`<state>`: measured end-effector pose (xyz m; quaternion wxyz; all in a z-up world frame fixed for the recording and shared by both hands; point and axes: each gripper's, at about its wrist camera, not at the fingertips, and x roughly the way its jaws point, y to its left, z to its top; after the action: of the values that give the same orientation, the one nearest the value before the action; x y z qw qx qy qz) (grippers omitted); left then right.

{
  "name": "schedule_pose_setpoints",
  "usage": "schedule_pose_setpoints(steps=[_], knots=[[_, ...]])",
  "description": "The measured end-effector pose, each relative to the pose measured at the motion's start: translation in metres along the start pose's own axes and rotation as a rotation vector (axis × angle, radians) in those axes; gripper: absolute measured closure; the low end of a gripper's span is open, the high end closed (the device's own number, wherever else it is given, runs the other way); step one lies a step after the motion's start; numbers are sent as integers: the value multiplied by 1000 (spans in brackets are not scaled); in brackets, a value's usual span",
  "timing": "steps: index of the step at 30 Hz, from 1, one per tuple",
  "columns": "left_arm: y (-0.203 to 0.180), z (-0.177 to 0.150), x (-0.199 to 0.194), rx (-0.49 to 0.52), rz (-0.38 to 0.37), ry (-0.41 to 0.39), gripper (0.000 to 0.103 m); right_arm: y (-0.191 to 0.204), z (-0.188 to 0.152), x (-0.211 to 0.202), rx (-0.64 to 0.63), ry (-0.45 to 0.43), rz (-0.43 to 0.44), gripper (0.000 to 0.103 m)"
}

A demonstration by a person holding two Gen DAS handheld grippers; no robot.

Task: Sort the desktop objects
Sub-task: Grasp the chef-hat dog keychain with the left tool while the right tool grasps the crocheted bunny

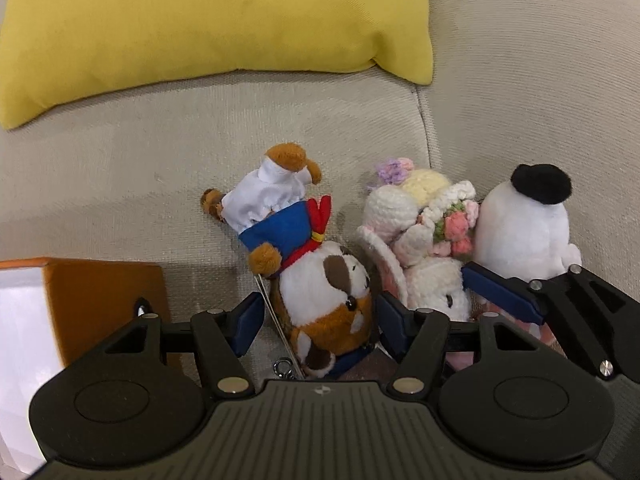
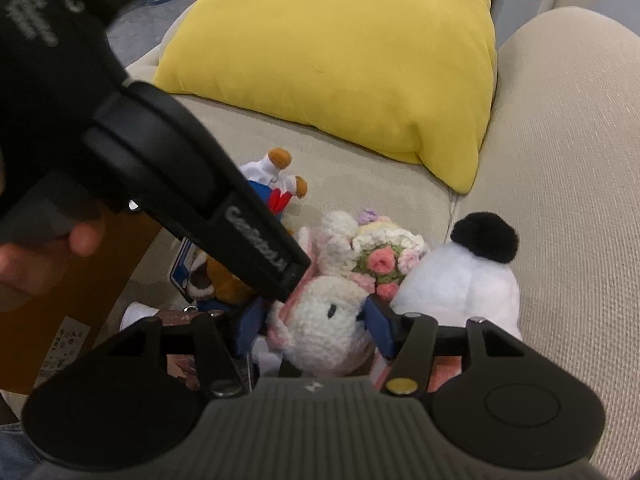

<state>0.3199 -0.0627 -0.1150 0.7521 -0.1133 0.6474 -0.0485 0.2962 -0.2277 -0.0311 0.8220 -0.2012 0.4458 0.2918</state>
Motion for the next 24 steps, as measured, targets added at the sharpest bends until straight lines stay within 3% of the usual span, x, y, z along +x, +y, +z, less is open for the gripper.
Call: schedule_pose_setpoints(steps=[7,18,24], knots=[[11,-4,-13,-20,-48,-19,49,3,3,3,-23,-6,-9,41],[16,-20,-99,43,-103,-208,50,23,9,17,-102,12,-109,40],[26,-44,-137,61,-129,-278,50,35,17,27,-114,46,-192,50]])
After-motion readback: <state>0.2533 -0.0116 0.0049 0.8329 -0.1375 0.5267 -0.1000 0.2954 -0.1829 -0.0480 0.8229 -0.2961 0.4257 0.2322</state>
